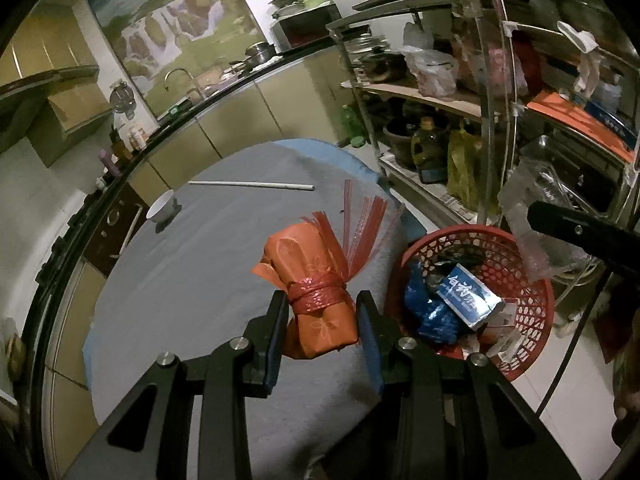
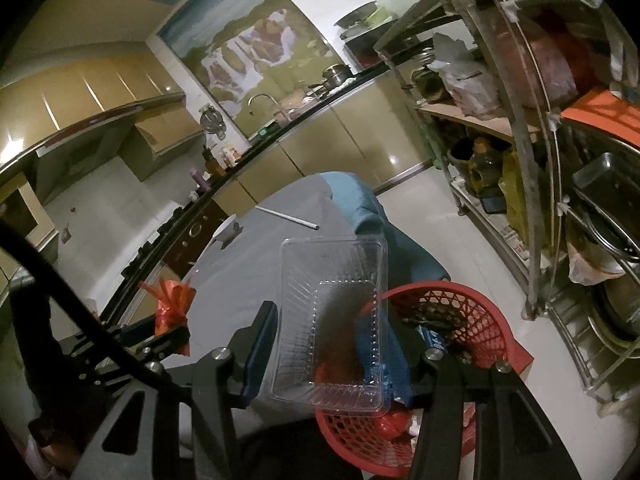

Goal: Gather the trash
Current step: 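Carry the clear tray and orange bag over the red basket, then open both tools over the red basket to drop the tray and bag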

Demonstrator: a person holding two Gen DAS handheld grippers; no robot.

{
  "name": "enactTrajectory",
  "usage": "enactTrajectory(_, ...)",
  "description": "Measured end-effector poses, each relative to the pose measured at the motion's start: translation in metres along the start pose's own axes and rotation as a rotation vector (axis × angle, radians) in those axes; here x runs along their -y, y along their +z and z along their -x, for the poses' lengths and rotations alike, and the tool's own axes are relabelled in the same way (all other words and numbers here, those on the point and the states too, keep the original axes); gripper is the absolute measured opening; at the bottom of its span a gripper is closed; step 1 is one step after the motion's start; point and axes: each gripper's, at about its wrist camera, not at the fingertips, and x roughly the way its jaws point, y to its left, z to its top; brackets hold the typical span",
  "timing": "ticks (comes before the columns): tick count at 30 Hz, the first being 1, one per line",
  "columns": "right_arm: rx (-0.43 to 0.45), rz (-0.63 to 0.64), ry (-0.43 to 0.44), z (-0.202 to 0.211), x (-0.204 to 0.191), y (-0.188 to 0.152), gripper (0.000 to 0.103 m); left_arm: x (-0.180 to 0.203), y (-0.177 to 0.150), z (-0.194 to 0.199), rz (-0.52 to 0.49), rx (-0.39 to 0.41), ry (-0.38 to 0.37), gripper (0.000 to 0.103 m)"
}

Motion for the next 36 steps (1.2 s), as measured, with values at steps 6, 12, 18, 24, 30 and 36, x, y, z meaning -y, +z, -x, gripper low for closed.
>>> enactTrajectory(6, -0.004, -0.031, -0.008, 0.000, 0.010, 0.000, 0.054, 0.008, 0.000, -0.004, -0.007, -0.012, -0.035, 0.036)
enactTrajectory(12, -0.008, -0.077, -0.028, -0.001, 0.025, -0.002, 0.054, 0.013, -0.002, -0.015, 0.008, -0.040, -0.134, 0.036)
enactTrajectory(18, -0.009, -0.142, -0.061, -0.002, 0.049, -0.005, 0.054, 0.022, -0.004, -0.031, 0.024, -0.069, -0.240, 0.036)
enactTrajectory(24, -0.023, -0.196, -0.070, -0.006, 0.068, -0.008, 0.055, 0.035, -0.003, -0.044, 0.031, -0.105, -0.360, 0.036)
enactTrajectory(30, -0.048, -0.230, -0.085, -0.016, 0.079, -0.011, 0.058, 0.053, -0.004, -0.054, 0.004, -0.127, -0.433, 0.037)
enactTrajectory(36, -0.098, -0.294, -0.087, -0.032, 0.093, -0.013, 0.060, 0.061, -0.005, -0.061, -0.018, -0.144, -0.463, 0.040)
